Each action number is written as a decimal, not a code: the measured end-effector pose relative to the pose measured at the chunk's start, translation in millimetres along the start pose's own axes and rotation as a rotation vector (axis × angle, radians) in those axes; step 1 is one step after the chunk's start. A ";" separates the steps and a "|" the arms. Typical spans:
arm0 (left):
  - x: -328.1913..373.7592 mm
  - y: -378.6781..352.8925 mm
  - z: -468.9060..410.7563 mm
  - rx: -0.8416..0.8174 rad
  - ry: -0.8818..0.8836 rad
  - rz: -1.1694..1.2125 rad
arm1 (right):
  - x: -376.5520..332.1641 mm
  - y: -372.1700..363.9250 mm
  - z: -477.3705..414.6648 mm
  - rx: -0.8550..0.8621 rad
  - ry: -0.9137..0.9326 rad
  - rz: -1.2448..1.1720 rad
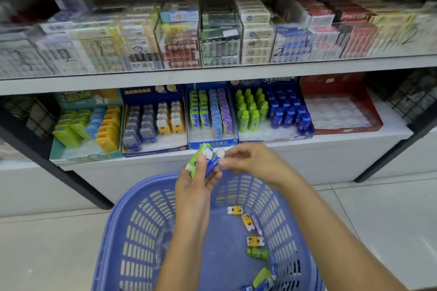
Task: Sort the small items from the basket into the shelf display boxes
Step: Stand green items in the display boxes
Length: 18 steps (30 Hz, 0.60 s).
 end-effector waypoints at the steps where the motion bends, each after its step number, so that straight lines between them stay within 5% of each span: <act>1: 2.3 -0.2 0.9 0.001 -0.033 -0.018 | -0.1 -13.5 -3.4 0.003 0.024 0.008; 12: 19.7 17.3 -1.1 -0.010 -0.131 0.001 | -8.2 -56.4 -24.0 0.301 0.143 -0.561; 18: 30.3 41.2 -6.8 0.123 -0.126 0.081 | -36.5 -20.4 -37.4 0.391 0.230 -0.005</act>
Point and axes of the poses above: each hand's wrist, its own z-axis away from the middle knuckle, its own y-axis out of the back of the hand, x = y × z, the point moved 2 cm from there along -z, towards the middle knuckle, and after that the axes turned 10 degrees about -x, right-handed, at the moved point
